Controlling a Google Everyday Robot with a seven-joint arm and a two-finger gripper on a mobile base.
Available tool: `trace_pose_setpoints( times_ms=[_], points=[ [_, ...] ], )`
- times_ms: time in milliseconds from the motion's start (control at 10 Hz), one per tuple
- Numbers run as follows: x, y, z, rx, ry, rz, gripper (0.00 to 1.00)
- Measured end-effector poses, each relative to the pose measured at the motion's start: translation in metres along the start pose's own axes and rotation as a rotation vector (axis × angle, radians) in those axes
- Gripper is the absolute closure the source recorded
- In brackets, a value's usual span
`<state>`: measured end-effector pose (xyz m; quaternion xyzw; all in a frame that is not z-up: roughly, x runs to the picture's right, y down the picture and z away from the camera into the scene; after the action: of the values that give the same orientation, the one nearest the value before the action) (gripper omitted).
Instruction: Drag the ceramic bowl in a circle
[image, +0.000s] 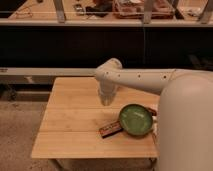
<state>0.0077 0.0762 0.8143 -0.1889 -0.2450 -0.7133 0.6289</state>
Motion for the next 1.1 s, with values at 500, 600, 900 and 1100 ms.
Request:
trace_pose_setpoints(
  times_ms=[500, 600, 900, 1100],
  points=[
    [-0.0066, 0.0023, 0.0049, -0.014, -0.019, 0.029, 0.70],
    [-0.0066, 0.0027, 0.0049, -0.014, -0.019, 0.030, 0.70],
    [-0.0068, 0.0032, 0.0052, -0.015, -0.020, 0.030, 0.70],
    [-0.0069, 0.0034, 0.0052, -0.015, -0.020, 0.031, 0.70]
  ],
)
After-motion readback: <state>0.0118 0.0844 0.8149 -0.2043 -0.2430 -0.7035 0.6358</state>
